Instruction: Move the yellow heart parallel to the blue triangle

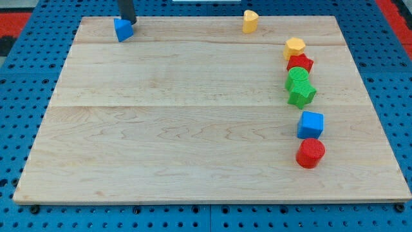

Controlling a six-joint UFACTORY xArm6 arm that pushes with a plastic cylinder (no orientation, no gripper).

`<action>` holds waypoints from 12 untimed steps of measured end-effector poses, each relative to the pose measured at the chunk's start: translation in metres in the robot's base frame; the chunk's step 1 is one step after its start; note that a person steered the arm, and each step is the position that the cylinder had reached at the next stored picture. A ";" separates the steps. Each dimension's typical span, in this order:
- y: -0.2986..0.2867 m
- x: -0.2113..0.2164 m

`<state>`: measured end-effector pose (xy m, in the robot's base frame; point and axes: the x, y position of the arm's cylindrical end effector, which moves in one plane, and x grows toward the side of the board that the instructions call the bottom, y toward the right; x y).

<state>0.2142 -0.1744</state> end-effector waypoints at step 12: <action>0.203 -0.021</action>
<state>0.1935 0.0284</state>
